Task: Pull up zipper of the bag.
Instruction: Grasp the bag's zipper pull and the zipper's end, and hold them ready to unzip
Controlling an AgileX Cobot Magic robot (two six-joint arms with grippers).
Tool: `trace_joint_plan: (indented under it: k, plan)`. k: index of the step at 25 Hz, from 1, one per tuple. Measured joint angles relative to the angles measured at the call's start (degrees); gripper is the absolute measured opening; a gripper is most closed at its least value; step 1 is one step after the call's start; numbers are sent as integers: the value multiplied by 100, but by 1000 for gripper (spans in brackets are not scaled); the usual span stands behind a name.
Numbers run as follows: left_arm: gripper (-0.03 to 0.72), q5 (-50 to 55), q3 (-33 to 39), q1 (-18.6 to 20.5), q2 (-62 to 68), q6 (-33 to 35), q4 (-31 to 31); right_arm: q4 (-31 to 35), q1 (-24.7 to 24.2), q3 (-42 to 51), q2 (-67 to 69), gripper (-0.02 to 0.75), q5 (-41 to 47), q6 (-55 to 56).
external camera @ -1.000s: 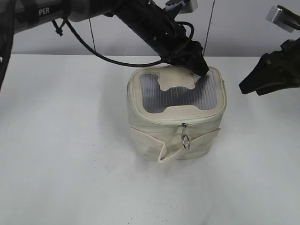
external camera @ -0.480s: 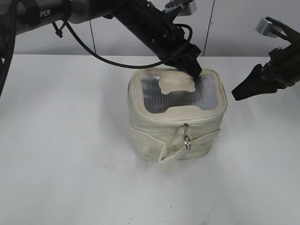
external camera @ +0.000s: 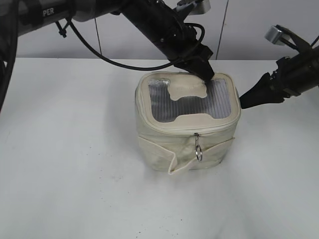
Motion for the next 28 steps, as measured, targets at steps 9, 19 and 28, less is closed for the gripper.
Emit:
trace_joint_plan:
  k: [9, 19, 28]
  plan:
    - [42, 43, -17, 0, 0, 2, 5, 340, 7, 0, 259, 463, -41, -590]
    - [42, 60, -28, 0, 0, 2, 15, 837, 378, 0, 490, 242, -734, -1366]
    - [42, 59, -28, 0, 0, 2, 15, -313, 417, 0, 256, 5, -635, 293]
